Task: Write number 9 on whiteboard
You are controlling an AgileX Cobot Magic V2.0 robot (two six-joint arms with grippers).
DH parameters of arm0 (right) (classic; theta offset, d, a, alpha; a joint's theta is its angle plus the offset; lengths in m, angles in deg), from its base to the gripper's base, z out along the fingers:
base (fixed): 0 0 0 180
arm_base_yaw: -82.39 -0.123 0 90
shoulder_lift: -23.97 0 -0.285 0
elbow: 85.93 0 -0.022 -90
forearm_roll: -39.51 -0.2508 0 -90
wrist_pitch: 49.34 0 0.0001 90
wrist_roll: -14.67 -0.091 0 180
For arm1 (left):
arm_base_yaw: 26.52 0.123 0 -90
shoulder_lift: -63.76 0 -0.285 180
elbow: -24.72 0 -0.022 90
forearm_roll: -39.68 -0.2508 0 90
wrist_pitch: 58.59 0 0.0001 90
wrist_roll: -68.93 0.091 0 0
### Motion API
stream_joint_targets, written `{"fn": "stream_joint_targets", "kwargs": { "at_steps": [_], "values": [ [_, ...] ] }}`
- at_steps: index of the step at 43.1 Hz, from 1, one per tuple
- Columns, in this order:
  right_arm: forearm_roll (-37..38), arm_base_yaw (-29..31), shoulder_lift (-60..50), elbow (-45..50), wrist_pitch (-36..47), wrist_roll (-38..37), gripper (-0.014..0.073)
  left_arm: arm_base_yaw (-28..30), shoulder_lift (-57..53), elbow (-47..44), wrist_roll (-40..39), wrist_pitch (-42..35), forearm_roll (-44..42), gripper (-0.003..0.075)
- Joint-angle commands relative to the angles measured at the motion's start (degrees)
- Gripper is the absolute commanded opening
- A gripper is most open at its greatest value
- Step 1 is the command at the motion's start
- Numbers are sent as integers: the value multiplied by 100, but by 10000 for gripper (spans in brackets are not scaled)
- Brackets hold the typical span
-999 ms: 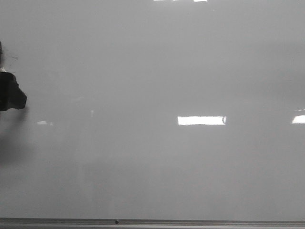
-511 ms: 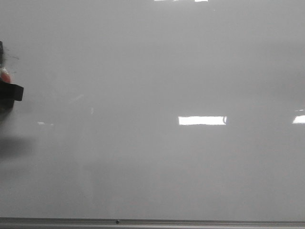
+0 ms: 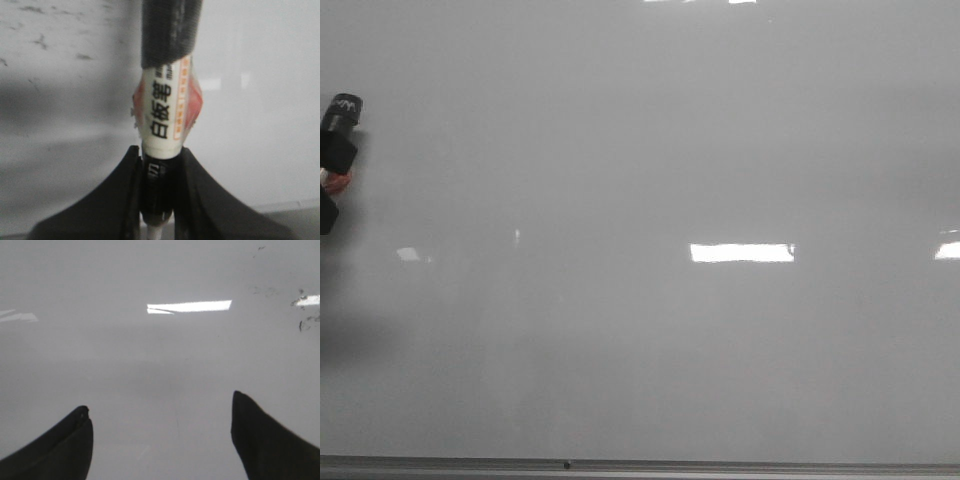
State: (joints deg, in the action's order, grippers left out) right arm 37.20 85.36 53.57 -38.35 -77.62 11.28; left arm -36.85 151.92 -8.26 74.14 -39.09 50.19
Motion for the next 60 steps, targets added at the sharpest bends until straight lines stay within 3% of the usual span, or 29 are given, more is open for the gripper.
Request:
{"fn": "stream_joint_targets", "kwargs": {
  "at_steps": [1,7,12,22,31,37,47,60],
  "values": [
    [-23,-39,367,-496,-8,121,591,-185,-298,752,286,1569,56,-19],
    [-243,-385,873,-1037,-567,493,591,-557,-311,1360,1185,2934,530,-19],
    [-689,-826,1388,-1519,-1171,1174,591,-922,-311,1663,2199,3740,1418,-19],
    [-2557,-1668,2344,-2410,-2519,3007,591,-1556,-328,1911,4971,5274,3360,-19],
    [-4865,-1868,3109,-3013,-3829,4638,591,-2129,-574,1925,5298,5274,3502,-19],
    [-5919,-1868,3601,-3190,-4198,5185,591,-2384,-703,1925,5311,5274,3502,-19],
    [-6325,-1954,4274,-3247,-4470,5562,591,-2607,-836,1925,5311,5274,3515,-19],
    [-5919,-2901,4667,-3247,-4194,5377,570,-2607,-836,1925,5311,5274,3589,-19]
  ]
}}
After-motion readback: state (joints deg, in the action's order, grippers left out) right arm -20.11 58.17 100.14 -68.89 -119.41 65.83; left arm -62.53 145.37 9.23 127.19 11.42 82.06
